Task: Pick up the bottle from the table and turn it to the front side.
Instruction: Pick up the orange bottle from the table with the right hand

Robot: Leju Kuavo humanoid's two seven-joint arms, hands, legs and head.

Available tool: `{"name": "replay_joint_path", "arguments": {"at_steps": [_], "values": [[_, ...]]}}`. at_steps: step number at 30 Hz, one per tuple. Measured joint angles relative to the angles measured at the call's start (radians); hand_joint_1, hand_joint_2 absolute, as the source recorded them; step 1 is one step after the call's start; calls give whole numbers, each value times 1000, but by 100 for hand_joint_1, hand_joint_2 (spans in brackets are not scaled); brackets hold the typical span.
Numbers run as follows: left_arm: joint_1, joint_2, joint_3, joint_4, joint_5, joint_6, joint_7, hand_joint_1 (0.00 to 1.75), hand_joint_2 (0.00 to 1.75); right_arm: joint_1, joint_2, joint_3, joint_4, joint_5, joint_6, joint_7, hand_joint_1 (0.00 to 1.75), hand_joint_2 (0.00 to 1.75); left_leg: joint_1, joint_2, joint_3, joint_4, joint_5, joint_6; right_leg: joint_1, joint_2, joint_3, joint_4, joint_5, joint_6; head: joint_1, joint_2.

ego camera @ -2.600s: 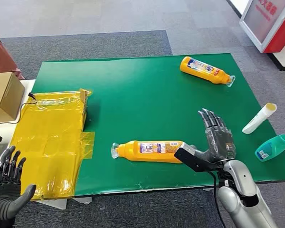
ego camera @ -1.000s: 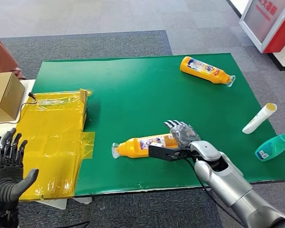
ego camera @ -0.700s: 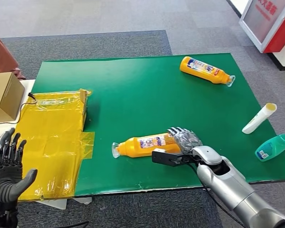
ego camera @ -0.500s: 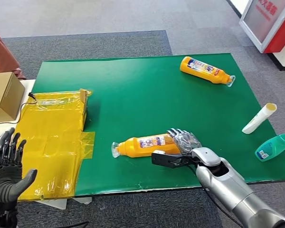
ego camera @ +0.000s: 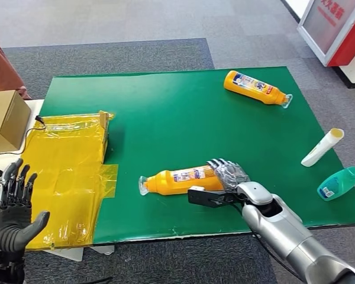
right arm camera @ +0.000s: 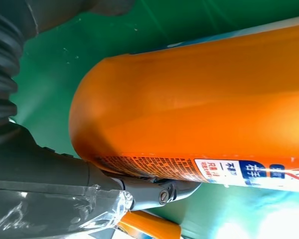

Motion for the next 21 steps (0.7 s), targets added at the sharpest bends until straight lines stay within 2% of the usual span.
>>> {"name": "replay_joint_path", "arguments": {"at_steps": [3, 5, 7, 9, 21], "values": [[0, 0, -1, 0, 2, 0, 0, 0, 175, -6, 6, 2, 12, 2, -1, -2, 0, 175, 0, 0, 0, 0, 0, 0, 0, 0, 0, 0, 0, 0, 0, 0], [0, 0, -2, 0, 3, 0, 0, 0, 175, -9, 11, 4, 20, 2, -2, -4, 31, 175, 0, 0, 0, 0, 0, 0, 0, 0, 0, 0, 0, 0, 0, 0], [0, 0, -4, 0, 3, 0, 0, 0, 175, -12, 16, 6, 28, 2, -3, -6, 117, 175, 0, 0, 0, 0, 0, 0, 0, 0, 0, 0, 0, 0, 0, 0], [0, 0, -6, 0, 3, 0, 0, 0, 175, -16, 22, 8, 37, 2, -4, -9, 174, 175, 0, 0, 1, 0, 0, 0, 0, 0, 1, 0, 0, 0, 0, 0], [2, 0, -8, 0, 8, 4, -2, 0, 175, -32, 37, 18, 67, -10, -28, -25, 175, 175, 0, 0, 2, 0, 0, 0, 0, 0, 2, 0, 0, 0, 0, 0]]}}
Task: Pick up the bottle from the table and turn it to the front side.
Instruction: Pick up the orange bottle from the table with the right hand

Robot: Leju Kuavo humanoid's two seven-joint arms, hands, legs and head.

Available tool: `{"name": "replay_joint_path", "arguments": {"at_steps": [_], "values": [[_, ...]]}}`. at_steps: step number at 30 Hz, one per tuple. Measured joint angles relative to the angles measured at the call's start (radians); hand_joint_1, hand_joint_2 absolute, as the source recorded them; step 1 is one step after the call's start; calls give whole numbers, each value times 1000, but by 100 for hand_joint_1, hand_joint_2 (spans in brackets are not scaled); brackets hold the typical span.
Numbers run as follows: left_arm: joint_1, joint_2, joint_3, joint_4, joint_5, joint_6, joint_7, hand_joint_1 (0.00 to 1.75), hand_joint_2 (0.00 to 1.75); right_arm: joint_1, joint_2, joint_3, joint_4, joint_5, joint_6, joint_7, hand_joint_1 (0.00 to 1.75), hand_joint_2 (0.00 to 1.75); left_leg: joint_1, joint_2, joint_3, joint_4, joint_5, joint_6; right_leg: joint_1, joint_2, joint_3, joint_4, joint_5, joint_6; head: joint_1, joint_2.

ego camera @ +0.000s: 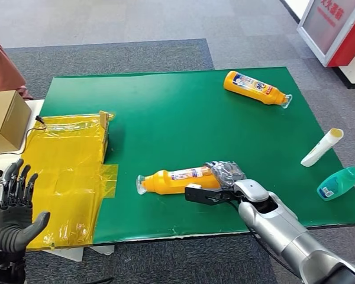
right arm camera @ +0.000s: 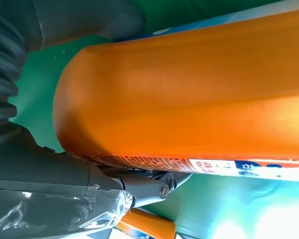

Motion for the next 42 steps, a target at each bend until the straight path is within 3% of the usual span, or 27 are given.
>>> {"name": "replay_joint_path", "arguments": {"at_steps": [13, 15, 22, 31, 35, 42], "values": [[0, 0, 0, 0, 8, -4, -1, 0, 175, 7, 0, -2, 1, -43, -24, -17, 175, 175, 0, 0, 0, 0, 0, 0, 0, 0, 0, 0, 0, 0, 0, 0], [0, 0, 0, 1, 10, -9, -3, 0, 175, 17, 0, -14, -7, -120, -16, -55, 175, 175, 0, 0, 0, 0, 0, 0, 0, 0, 0, 0, 0, 0, 0, 0], [-1, 20, 0, 26, 16, -35, -54, 0, 175, 126, -55, -124, -114, -602, 124, -308, 175, 175, 0, -1, -2, 0, 0, 0, 0, -1, -1, 0, 0, 0, 0, 0], [-9, 49, -9, 45, 29, -34, -65, 0, 175, 203, -98, -222, -261, -795, 162, -406, 175, 175, 0, -1, -2, 0, -1, 1, -1, 0, -2, 0, 0, 0, 0, 0], [-14, 54, -26, 48, 37, -33, -66, 0, 175, 237, -67, -272, -337, -867, 148, -448, 175, 175, 0, -1, -2, 0, -1, 1, 0, 0, -2, 0, -1, 0, 0, 0], [-60, 52, -83, 58, 101, 0, -27, 0, 175, 251, 64, -346, -430, -824, -46, -442, 175, 175, 0, -1, -2, 0, 0, 0, 0, 0, -2, 0, 0, 0, 0, 0]]}}
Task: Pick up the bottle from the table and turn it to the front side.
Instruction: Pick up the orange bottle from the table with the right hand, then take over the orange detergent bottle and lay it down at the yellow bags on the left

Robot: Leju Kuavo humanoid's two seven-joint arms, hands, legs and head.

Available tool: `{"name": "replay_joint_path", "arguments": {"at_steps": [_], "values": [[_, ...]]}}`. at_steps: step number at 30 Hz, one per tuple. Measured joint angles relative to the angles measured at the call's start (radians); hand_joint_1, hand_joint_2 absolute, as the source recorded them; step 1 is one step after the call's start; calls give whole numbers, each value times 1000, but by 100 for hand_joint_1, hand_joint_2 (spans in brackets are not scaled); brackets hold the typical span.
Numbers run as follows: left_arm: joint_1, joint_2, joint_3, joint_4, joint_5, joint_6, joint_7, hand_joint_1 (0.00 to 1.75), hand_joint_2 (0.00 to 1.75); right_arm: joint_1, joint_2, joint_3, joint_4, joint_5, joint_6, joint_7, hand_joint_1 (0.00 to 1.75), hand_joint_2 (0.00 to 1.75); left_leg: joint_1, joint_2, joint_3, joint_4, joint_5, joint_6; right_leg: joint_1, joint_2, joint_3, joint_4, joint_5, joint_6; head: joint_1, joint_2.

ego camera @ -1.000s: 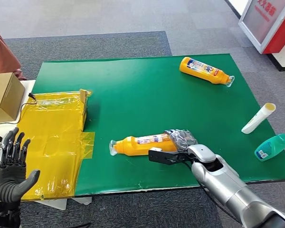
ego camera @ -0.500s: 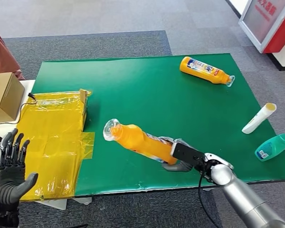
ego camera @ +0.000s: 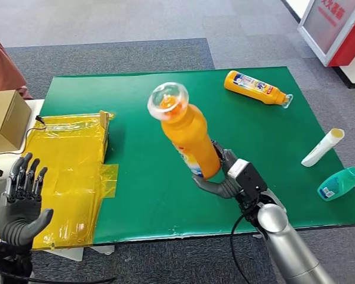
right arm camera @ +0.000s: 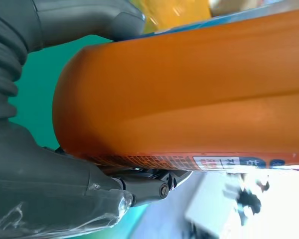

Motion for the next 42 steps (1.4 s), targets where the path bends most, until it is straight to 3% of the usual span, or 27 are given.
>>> {"name": "replay_joint_path", "arguments": {"at_steps": [6, 14, 33, 42], "values": [[-50, -4, -57, 19, 39, 39, 31, 0, 175, -1, 91, -43, -50, 117, -210, 6, 175, 175, 0, 0, 0, 0, 0, 0, 0, 0, 0, 0, 0, 0, 0, 0], [-135, -5, -151, 46, 56, 87, 62, 0, 175, 0, 170, -50, -60, 253, -398, -3, 175, 175, 0, 0, 0, 0, 0, 0, 0, 0, 0, 0, 0, 0, 0, 0], [-432, 7, -310, 194, 65, 122, 166, 0, 175, -7, 264, 77, 78, 293, -407, -28, 175, 175, 0, 0, 0, 0, 1, -1, 0, 0, 0, 0, 1, 0, 0, 0], [-519, 3, -394, 283, 130, 96, 204, 0, 175, -34, 286, 148, 142, 326, -419, -37, 175, 175, 0, 0, 0, 0, 1, -1, 0, 0, 0, 0, 0, 0, 0, 0]]}}
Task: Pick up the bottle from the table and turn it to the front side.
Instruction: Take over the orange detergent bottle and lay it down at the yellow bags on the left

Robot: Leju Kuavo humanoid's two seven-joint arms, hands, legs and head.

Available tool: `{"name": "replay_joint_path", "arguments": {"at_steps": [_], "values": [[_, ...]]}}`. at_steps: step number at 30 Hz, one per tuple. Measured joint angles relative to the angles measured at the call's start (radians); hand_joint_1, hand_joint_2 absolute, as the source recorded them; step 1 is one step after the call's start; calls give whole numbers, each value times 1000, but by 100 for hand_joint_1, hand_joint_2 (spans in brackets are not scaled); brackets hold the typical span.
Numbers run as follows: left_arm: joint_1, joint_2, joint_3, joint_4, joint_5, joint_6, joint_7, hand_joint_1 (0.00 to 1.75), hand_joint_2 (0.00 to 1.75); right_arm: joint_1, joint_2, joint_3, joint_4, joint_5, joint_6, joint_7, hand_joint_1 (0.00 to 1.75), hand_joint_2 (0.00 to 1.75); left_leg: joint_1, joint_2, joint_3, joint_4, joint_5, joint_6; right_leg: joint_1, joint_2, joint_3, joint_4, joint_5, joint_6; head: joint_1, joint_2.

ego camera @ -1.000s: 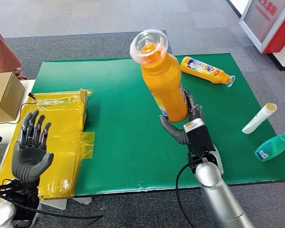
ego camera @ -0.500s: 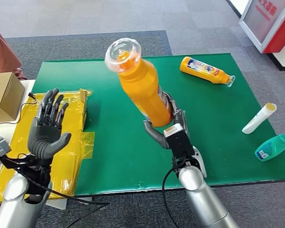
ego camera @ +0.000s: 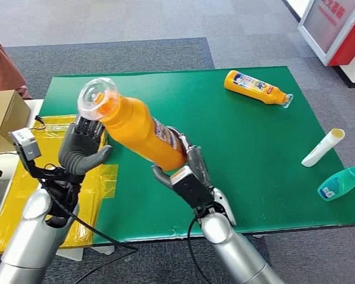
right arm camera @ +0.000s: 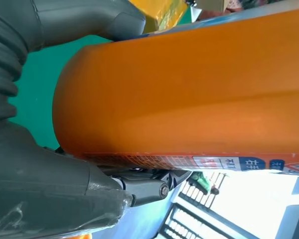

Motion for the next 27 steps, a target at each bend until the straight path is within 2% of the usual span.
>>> {"name": "replay_joint_path", "arguments": {"at_steps": [14, 27], "values": [[-7, -9, -108, 82, 72, -86, 8, 0, 175, -40, 11, 41, 56, -1, -16, 4, 175, 175, 0, 0, 0, 0, 0, 0, 0, 0, 0, 0, 0, 0, 0, 0], [-29, -13, -143, 81, 62, -62, 8, 0, 175, -44, 17, 70, 105, 23, -23, 5, 175, 175, 0, 0, 0, 0, 0, 0, 0, 0, 0, 0, 0, 0, 0, 0]]}}
